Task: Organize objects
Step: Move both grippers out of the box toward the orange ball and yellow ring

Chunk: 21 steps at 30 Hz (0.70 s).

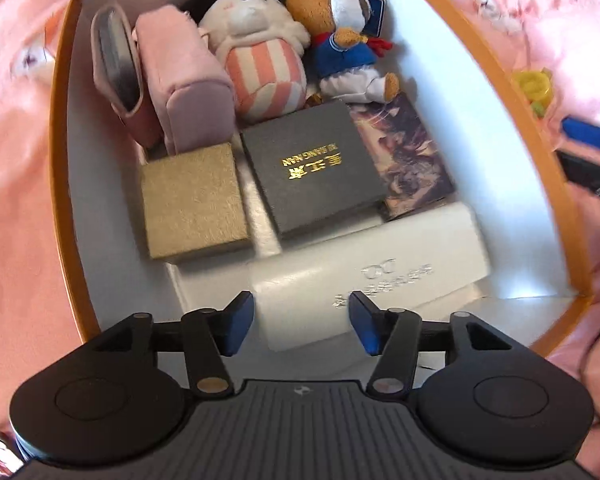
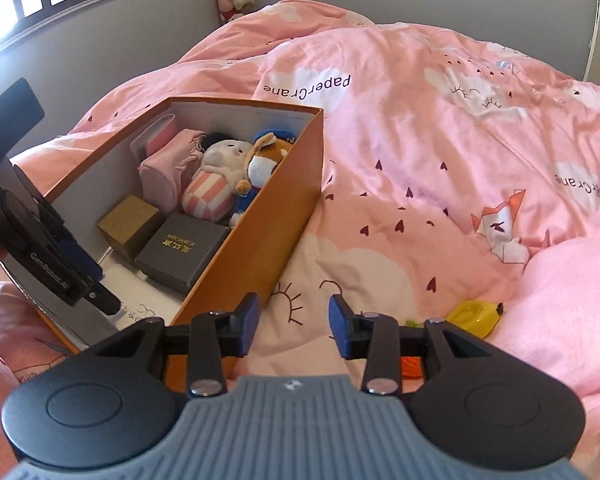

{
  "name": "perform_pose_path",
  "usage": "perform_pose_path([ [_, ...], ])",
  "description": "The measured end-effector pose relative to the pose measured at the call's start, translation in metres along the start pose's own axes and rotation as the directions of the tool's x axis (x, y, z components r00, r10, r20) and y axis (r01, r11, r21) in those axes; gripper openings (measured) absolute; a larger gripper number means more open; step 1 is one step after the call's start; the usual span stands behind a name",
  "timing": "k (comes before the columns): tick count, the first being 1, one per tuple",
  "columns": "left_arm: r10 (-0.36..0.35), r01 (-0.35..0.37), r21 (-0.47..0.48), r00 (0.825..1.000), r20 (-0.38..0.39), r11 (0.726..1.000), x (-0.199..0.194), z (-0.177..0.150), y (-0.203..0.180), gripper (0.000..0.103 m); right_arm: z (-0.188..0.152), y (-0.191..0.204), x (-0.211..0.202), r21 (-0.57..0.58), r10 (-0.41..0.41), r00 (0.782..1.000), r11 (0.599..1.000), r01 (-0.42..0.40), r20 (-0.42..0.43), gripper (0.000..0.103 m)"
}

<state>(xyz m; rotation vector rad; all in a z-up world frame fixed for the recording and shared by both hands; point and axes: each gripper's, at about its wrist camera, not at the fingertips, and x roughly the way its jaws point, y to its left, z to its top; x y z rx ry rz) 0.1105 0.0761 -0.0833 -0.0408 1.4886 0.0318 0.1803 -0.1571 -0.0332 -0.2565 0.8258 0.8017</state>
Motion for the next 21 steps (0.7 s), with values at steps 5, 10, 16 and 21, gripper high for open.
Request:
perform_pose_path([
  [5,-0.072,0.066,-0.093,0.996,-0.061,0.994,0.006,0.003,0.008,0.077,-0.004,-0.004,-0.003,0.004,-0.003,1.000,1.000,0.003,0.014,0.045],
  [10,-0.086,0.074,-0.197,0.995,-0.052,0.978,0.003,0.001,0.015,0.068,-0.008,-0.006,-0.001,0.012,0.015,1.000,1.000,-0.015,0.005,0.045],
  [16,-0.090,0.079,-0.345,0.996,-0.015,0.935,-0.001,-0.013,0.019,0.068,-0.011,-0.007,0.008,0.023,0.006,0.999,1.000,-0.005,-0.045,0.045],
  [21,-0.078,0.075,-0.334,0.997,0.003,0.940,-0.003,-0.022,0.015,0.070,-0.016,-0.016,0.017,0.080,-0.065,0.994,0.994,0.072,-0.086,0.045],
])
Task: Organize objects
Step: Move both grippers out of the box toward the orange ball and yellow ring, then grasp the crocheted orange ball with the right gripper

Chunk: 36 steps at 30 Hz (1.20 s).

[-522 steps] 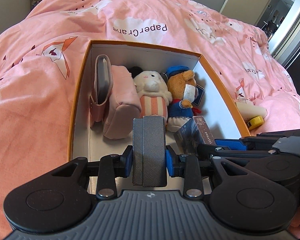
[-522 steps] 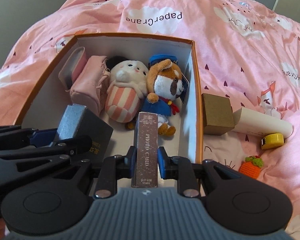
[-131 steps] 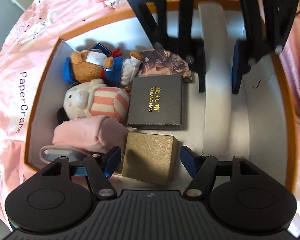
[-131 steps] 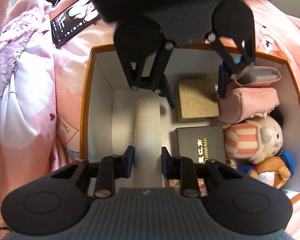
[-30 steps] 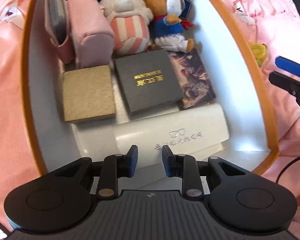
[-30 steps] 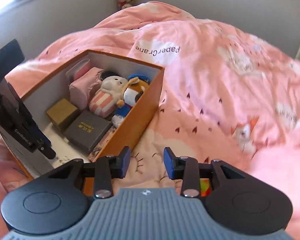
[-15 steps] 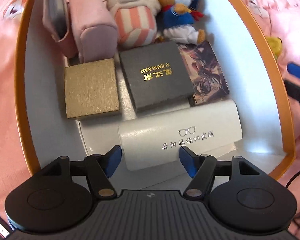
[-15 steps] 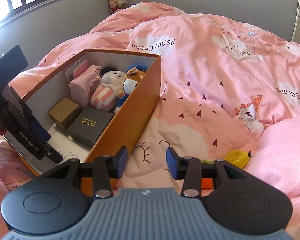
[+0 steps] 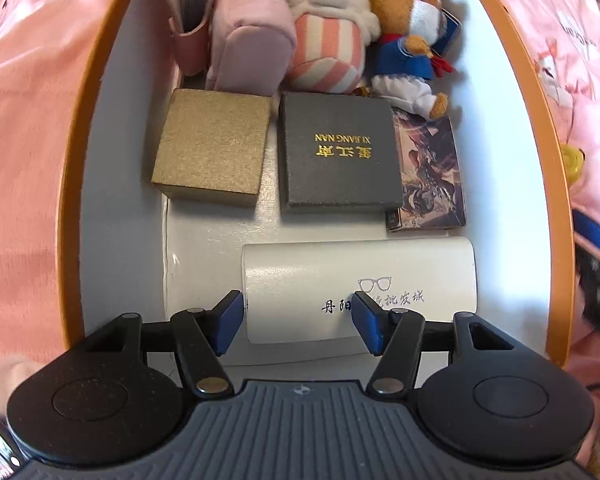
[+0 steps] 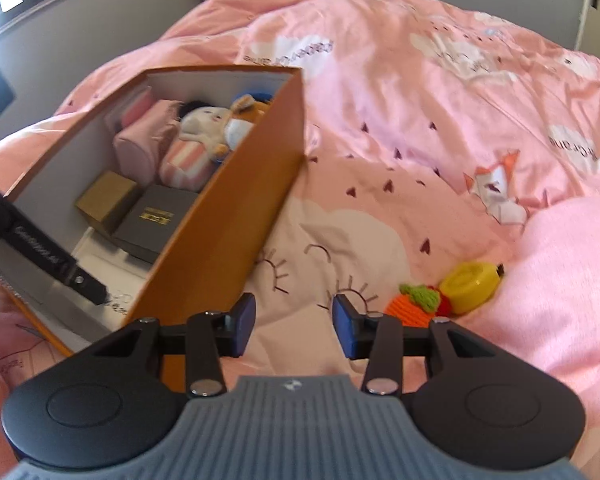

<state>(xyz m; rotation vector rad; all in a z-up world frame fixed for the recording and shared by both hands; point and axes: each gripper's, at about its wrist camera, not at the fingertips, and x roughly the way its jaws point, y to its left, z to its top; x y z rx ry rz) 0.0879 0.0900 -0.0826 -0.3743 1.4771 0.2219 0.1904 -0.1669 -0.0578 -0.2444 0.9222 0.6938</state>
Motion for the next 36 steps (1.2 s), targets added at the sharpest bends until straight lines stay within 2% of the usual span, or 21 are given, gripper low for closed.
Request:
perform_pose_path([
  [1,-0.005,0.005,0.012,1.000,0.006,1.000,0.001,-0.002,0.000,0.075,-0.001,-0.004,0.001,0.025,-0.019,1.000,0.999,0.019,-0.001,0.045],
  [3,-0.008,0.007,0.042,1.000,0.022,0.999,0.000,-0.005,-0.001,0.080,-0.004,-0.015,0.003,0.081,-0.065,0.998,0.995,0.065,-0.001,0.045],
  [7,-0.003,-0.001,0.047,0.996,0.085,0.999,-0.007,-0.014,0.002,0.076,-0.012,-0.033,0.006,0.157,-0.111,0.994,0.982,0.110,-0.002,0.045],
  [12,0.037,-0.062,0.112,0.977,0.212,0.992,-0.027,-0.024,-0.008,0.077,-0.018,-0.046,0.015,0.202,-0.180,0.984,0.963,0.176,-0.003,0.045],
  [15,0.063,-0.109,0.141,0.953,0.295,0.984,-0.036,-0.023,-0.014,0.077,-0.019,-0.056,0.022,0.248,-0.169,0.986,0.954,0.166,-0.009,0.045],
  [19,0.011,-0.077,0.179,0.939,0.343,0.981,-0.038,-0.017,-0.028,0.077,-0.020,-0.065,0.035,0.287,-0.134,0.991,0.949,0.134,-0.020,0.045],
  [22,-0.031,-0.062,0.242,0.931,0.363,0.968,-0.047,-0.008,-0.045,0.077,-0.020,-0.071,0.045,0.308,-0.128,0.991,0.942,0.131,-0.030,0.045],
  [25,-0.071,-0.069,0.330,0.916,0.394,0.941,-0.048,-0.004,-0.066,0.074,-0.022,-0.075,0.047,0.335,-0.095,0.995,0.937,0.096,-0.020,0.041],
  [30,-0.163,-0.058,0.479,0.899,0.406,0.876,-0.054,-0.002,-0.102,0.070,-0.021,-0.073,0.036,0.323,-0.104,0.995,0.941,0.098,0.000,0.039],
  [33,-0.219,-0.027,0.548,0.899,0.379,0.836,-0.053,0.004,-0.124,0.069,-0.017,-0.071,0.018,0.306,-0.142,0.989,0.944,0.123,0.040,0.038],
  [36,-0.271,-0.023,0.627,0.889,0.369,0.778,-0.049,0.008,-0.151,0.067,-0.013,-0.074,0.001,0.290,-0.208,0.975,0.940,0.179,0.073,0.038],
])
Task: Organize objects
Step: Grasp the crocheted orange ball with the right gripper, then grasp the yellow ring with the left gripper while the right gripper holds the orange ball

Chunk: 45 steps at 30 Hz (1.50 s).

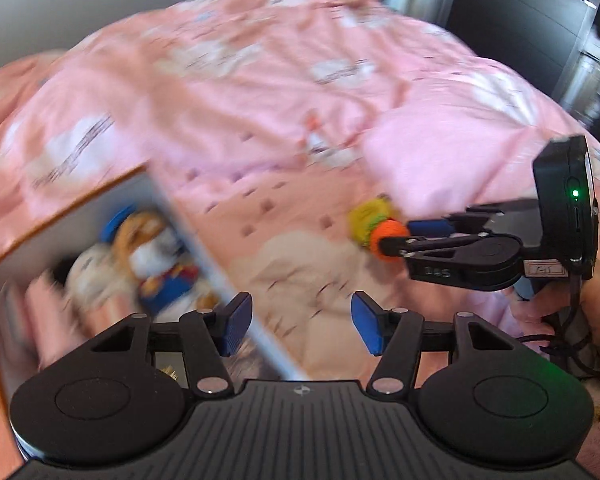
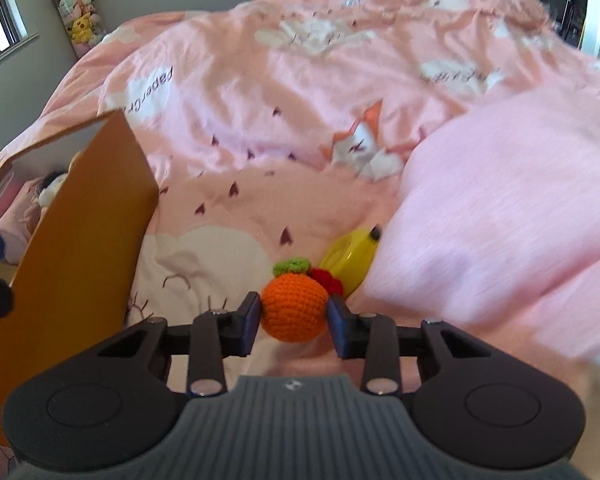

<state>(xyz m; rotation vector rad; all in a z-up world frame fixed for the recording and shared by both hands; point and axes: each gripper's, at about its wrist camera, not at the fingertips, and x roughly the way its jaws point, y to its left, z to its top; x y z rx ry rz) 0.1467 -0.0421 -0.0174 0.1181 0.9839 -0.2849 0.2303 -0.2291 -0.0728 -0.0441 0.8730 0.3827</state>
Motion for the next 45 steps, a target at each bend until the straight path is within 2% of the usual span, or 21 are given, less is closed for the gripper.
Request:
perform_pose_path([
  [3,-0.040,0.039,0.092,0.999,0.010,0.995,0.019,0.014,-0.018,0.067,0.006,-0.010,-0.008,-0.021,-0.081,0.996,0.996,0.082,0.038,0.037],
  [5,-0.084,0.083,0.144,0.996,0.001,0.986,0.035,0.022,-0.027,0.067,0.008,-0.021,-0.007,-0.015,-0.105,0.994,0.994,0.105,0.035,0.036],
  [9,-0.102,0.109,0.249,0.994,-0.038,0.962,0.070,0.037,-0.043,0.066,0.002,-0.043,0.012,0.021,-0.079,0.997,0.997,0.079,-0.024,0.036],
  [12,-0.115,0.135,0.293,0.990,-0.086,0.946,0.099,0.046,-0.050,0.066,0.000,-0.058,0.023,0.097,-0.020,0.999,0.995,0.025,-0.050,0.037],
  [16,-0.092,0.126,0.273,0.987,-0.133,0.954,0.139,0.055,-0.049,0.066,0.000,-0.070,0.033,0.159,0.020,0.998,0.987,-0.010,-0.060,0.038],
  [20,-0.079,0.119,0.211,0.979,-0.186,0.970,0.169,0.063,-0.041,0.063,-0.001,-0.078,0.036,0.217,0.048,0.997,0.976,-0.035,-0.053,0.038],
  [23,-0.164,0.194,0.122,0.962,-0.219,0.973,0.179,0.066,-0.030,0.065,-0.001,-0.087,0.033,0.266,0.055,0.998,0.963,-0.043,-0.039,0.037],
  [24,-0.173,0.199,0.113,0.964,-0.201,0.974,0.177,0.067,-0.028,0.071,-0.002,-0.091,0.031,0.294,0.067,0.997,0.954,-0.056,-0.028,0.037],
  [25,-0.166,0.189,0.123,0.970,-0.178,0.974,0.174,0.068,-0.029,0.075,-0.002,-0.096,0.029,0.325,0.081,0.997,0.943,-0.071,-0.016,0.037],
  [28,-0.125,0.158,0.194,0.978,-0.168,0.968,0.174,0.068,-0.035,0.076,-0.002,-0.105,0.023,0.386,0.106,0.994,0.917,-0.103,0.012,0.037],
  [31,-0.134,0.181,0.243,0.971,-0.198,0.953,0.181,0.066,-0.045,0.076,-0.003,-0.106,0.022,0.391,0.108,0.994,0.914,-0.105,0.016,0.036],
  [34,-0.109,0.155,0.277,0.978,-0.176,0.948,0.188,0.063,-0.054,0.076,-0.003,-0.107,0.022,0.389,0.108,0.994,0.915,-0.105,0.015,0.036],
  [41,-0.090,0.138,0.247,0.977,-0.193,0.959,0.203,0.063,-0.060,0.075,-0.003,-0.107,0.022,0.385,0.107,0.994,0.917,-0.104,0.015,0.036],
  [45,-0.097,0.142,0.238,0.977,-0.192,0.961,0.204,0.059,-0.058,0.066,-0.002,-0.105,0.023,0.376,0.107,0.994,0.921,-0.104,0.012,0.036],
])
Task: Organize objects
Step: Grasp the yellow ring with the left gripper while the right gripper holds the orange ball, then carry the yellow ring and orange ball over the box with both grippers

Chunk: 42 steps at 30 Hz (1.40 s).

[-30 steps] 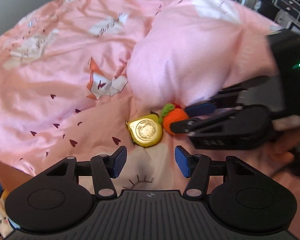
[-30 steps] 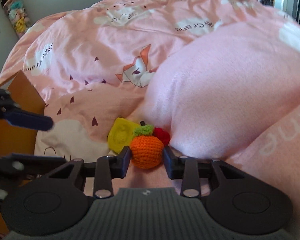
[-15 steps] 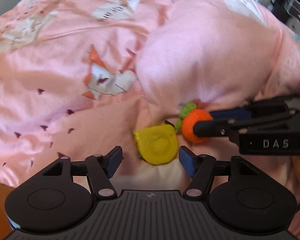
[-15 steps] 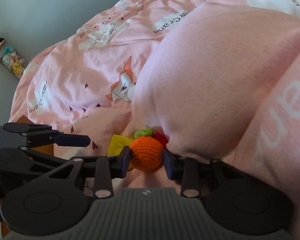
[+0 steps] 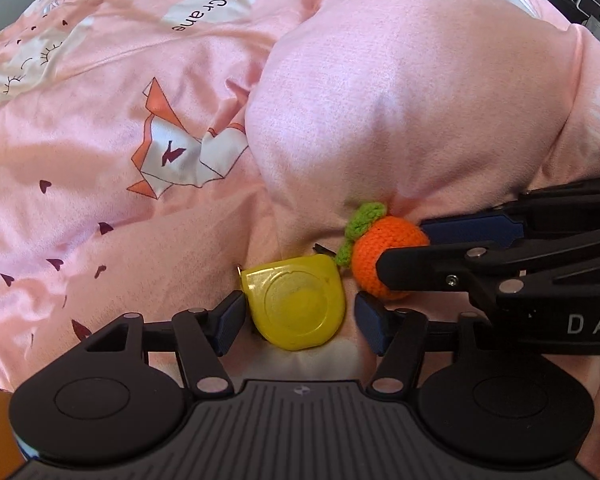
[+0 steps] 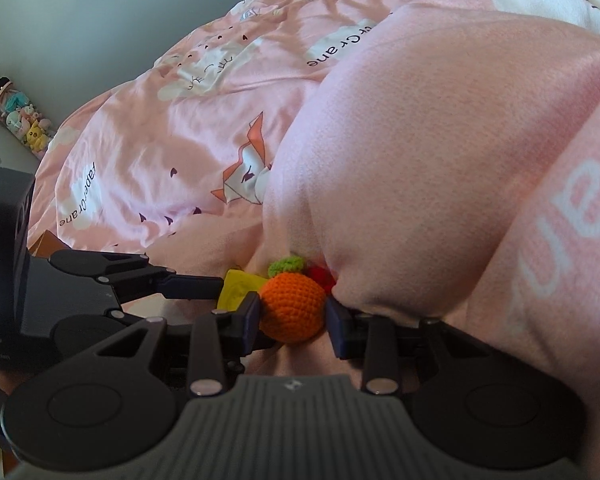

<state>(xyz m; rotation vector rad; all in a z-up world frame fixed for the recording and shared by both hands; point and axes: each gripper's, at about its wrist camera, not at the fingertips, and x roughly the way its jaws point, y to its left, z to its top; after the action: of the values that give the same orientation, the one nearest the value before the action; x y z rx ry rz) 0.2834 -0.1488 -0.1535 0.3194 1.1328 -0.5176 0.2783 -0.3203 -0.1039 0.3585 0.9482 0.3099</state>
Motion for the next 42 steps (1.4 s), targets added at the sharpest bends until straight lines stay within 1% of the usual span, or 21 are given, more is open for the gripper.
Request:
perform_pose_path([
  [1,-0.004,0.004,-0.007,1.000,-0.005,1.000,0.001,-0.001,0.001,0.063,0.000,0.000,0.001,-0.003,0.000,1.000,1.000,0.000,-0.003,0.037],
  [5,-0.001,0.001,-0.021,1.000,0.000,1.000,0.003,-0.004,0.002,0.061,0.000,0.002,0.005,-0.003,0.006,1.000,1.000,-0.006,-0.015,0.038],
  [6,0.002,-0.002,-0.020,1.000,0.003,1.000,0.001,-0.004,0.002,0.059,0.000,0.003,0.006,-0.004,0.007,1.000,1.000,-0.007,-0.014,0.038],
  [11,0.014,-0.014,-0.031,1.000,0.009,0.999,-0.017,-0.009,0.001,0.059,-0.002,0.010,-0.001,-0.027,0.027,1.000,0.999,-0.026,0.014,0.038],
  [16,0.030,-0.028,-0.086,0.999,0.021,0.996,-0.040,-0.020,0.003,0.059,-0.004,0.026,-0.015,-0.085,0.016,0.999,0.996,-0.013,0.043,0.037],
  [20,0.037,-0.029,-0.132,0.998,0.058,0.991,-0.067,-0.026,0.010,0.059,-0.006,0.041,-0.032,-0.123,-0.001,0.997,0.992,0.010,0.073,0.037],
  [23,0.049,-0.033,-0.167,0.994,0.096,0.985,-0.090,-0.029,0.007,0.059,-0.005,0.057,-0.048,-0.167,-0.008,0.994,0.986,0.026,0.110,0.037],
  [27,0.068,-0.035,-0.210,0.986,0.153,0.977,-0.128,-0.040,0.014,0.059,-0.004,0.079,-0.072,-0.208,0.024,0.987,0.978,0.011,0.161,0.037],
  [29,0.078,-0.038,-0.213,0.980,0.185,0.976,-0.157,-0.051,0.014,0.059,-0.006,0.093,-0.085,-0.239,0.053,0.982,0.971,-0.008,0.183,0.037],
  [32,0.099,-0.056,-0.202,0.973,0.209,0.978,-0.196,-0.069,0.021,0.059,-0.011,0.117,-0.103,-0.302,0.119,0.972,0.952,-0.053,0.203,0.037],
  [35,0.131,-0.094,-0.190,0.972,0.197,0.977,-0.228,-0.091,0.032,0.059,-0.018,0.143,-0.116,-0.362,0.202,0.960,0.924,-0.122,0.194,0.037],
  [37,0.146,-0.113,-0.193,0.975,0.167,0.975,-0.244,-0.109,0.042,0.059,-0.022,0.162,-0.119,-0.398,0.269,0.950,0.898,-0.189,0.156,0.038],
  [39,0.163,-0.136,-0.200,0.979,0.126,0.970,-0.255,-0.128,0.053,0.059,-0.030,0.184,-0.118,-0.440,0.324,0.941,0.862,-0.251,0.100,0.038],
  [42,0.186,-0.173,-0.176,0.981,0.058,0.969,-0.260,-0.156,0.066,0.059,-0.044,0.218,-0.109,-0.507,0.356,0.934,0.808,-0.300,0.015,0.038],
])
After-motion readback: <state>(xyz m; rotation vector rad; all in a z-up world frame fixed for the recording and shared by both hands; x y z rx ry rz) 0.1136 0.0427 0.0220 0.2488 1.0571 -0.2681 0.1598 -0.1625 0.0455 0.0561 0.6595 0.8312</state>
